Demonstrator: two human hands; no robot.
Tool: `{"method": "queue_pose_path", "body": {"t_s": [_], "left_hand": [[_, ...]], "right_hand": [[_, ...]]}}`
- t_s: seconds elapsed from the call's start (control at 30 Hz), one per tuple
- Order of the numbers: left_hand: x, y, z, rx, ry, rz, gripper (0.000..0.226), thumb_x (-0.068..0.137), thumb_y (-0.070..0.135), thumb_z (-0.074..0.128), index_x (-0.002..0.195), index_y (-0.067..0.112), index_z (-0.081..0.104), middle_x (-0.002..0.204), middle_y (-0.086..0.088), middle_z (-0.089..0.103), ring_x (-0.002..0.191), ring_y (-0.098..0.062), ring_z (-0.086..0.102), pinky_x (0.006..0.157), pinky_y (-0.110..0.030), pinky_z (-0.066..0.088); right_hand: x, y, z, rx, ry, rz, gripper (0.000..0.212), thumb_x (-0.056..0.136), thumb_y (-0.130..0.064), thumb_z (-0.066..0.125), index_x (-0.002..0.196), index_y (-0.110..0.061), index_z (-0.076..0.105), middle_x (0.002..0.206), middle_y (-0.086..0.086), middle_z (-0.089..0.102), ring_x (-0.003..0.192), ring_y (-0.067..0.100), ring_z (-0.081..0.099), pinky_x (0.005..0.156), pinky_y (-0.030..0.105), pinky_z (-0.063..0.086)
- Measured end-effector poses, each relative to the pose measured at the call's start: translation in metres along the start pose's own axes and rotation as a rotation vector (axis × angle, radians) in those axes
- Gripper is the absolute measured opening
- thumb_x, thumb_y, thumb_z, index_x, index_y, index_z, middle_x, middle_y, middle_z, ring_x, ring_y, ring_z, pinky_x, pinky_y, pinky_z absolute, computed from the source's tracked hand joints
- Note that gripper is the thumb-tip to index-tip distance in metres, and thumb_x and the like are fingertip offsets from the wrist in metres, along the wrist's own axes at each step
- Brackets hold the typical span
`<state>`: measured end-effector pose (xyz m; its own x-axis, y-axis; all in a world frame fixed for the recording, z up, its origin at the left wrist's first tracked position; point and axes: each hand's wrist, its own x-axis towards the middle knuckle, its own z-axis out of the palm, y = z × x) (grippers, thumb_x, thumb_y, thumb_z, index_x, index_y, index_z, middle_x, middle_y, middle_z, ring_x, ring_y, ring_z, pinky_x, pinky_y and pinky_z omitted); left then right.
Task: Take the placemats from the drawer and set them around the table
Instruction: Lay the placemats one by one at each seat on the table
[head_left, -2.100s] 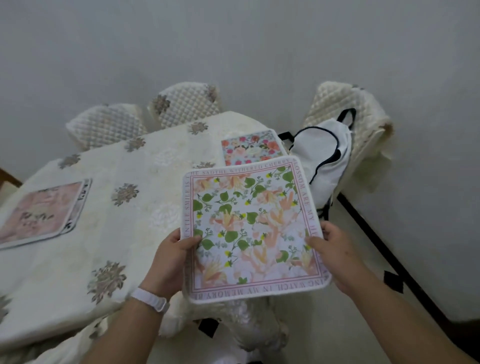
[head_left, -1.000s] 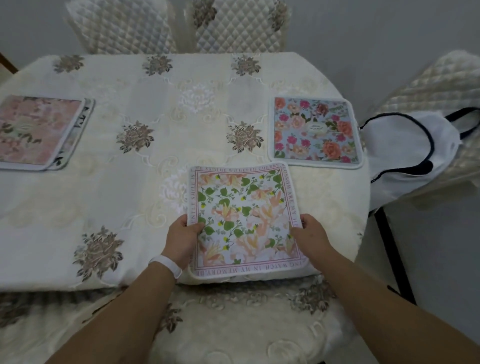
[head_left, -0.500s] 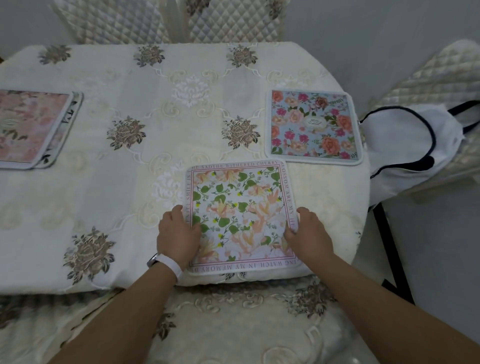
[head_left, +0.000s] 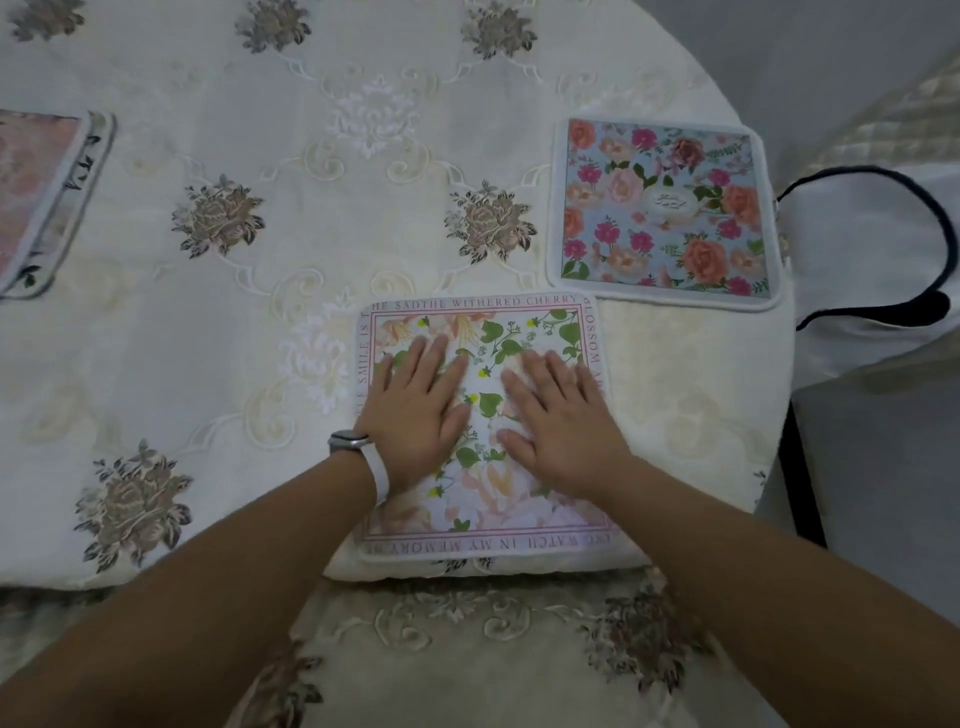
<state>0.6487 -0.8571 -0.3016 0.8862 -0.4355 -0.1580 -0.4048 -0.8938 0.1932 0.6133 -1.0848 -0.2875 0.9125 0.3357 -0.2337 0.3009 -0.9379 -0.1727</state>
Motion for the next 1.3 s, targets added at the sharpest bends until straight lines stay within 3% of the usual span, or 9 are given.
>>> {"method": "queue_pose_path", "body": {"t_s": [0.17,0.33,0.5,0.67,1.0,1.2,1.3], "left_hand": [[0.047,-0.014,-0.003,0.045,0.002,0.077,0.068,0.097,0.066,0.008,0.157,0.033,0.006,0.166,0.006,0.002,0.152,-0.018,-0.002,0.117,-0.041,-0.01],[0.071,-0.016,-0.007,0.01,0.041,0.002,0.067,0.098,0.062,0.01,0.157,0.03,0.006,0.166,0.008,0.006,0.152,-0.016,0.001,0.121,-0.046,0.002],[0.07,-0.014,-0.005,-0.027,0.081,-0.096,0.06,0.1,0.057,0.014,0.156,0.035,0.011,0.166,0.007,0.01,0.152,-0.017,0.004,0.12,-0.049,0.004],[0.07,-0.014,-0.006,-0.029,0.097,-0.226,0.065,0.096,0.067,0.014,0.155,0.04,0.011,0.166,0.005,0.011,0.152,-0.019,0.004,0.119,-0.052,0.001],[0.021,-0.035,-0.001,-0.051,0.094,-0.294,0.079,0.092,0.072,0.014,0.157,0.028,0.004,0.167,-0.003,0.001,0.152,-0.022,-0.002,0.121,-0.048,0.008],[-0.032,-0.02,0.003,-0.097,0.06,-0.258,0.081,0.094,0.069,0.015,0.158,0.02,0.003,0.166,-0.007,-0.001,0.152,-0.022,-0.005,0.123,-0.046,0.008],[-0.056,-0.007,0.003,-0.072,0.018,-0.234,0.085,0.093,0.071,0.014,0.158,0.019,0.0,0.166,-0.008,-0.006,0.152,-0.021,-0.011,0.123,-0.045,0.004]], "right_hand": [[0.055,0.008,-0.008,-0.016,0.014,-0.086,0.08,0.093,-0.069,0.011,0.157,-0.022,0.005,0.166,0.005,0.0,0.151,0.027,-0.004,0.121,0.05,-0.003],[0.088,0.015,-0.016,-0.003,0.054,-0.099,0.082,0.092,-0.068,0.017,0.157,-0.019,0.009,0.166,0.005,0.004,0.151,0.025,0.0,0.121,0.049,-0.001],[0.098,0.016,-0.018,0.011,0.108,-0.104,0.08,0.091,-0.068,0.021,0.156,-0.022,0.016,0.165,0.002,0.014,0.151,0.026,0.009,0.121,0.05,0.005],[0.1,0.02,-0.018,0.03,0.121,-0.003,0.076,0.093,-0.068,0.02,0.156,-0.026,0.016,0.165,-0.001,0.012,0.151,0.027,0.006,0.121,0.048,0.002],[0.053,0.035,-0.014,0.11,0.113,0.147,0.078,0.094,-0.062,0.02,0.157,-0.018,0.011,0.165,0.01,0.003,0.151,0.028,-0.004,0.122,0.044,-0.002],[-0.002,0.023,0.0,0.03,0.058,0.071,0.075,0.097,-0.056,0.023,0.156,-0.011,0.011,0.164,0.017,0.003,0.151,0.03,-0.001,0.122,0.042,0.0],[-0.022,0.006,0.006,0.019,0.033,0.07,0.074,0.098,-0.059,0.02,0.156,-0.016,0.007,0.164,0.015,-0.003,0.151,0.031,-0.006,0.12,0.043,-0.005]]}}
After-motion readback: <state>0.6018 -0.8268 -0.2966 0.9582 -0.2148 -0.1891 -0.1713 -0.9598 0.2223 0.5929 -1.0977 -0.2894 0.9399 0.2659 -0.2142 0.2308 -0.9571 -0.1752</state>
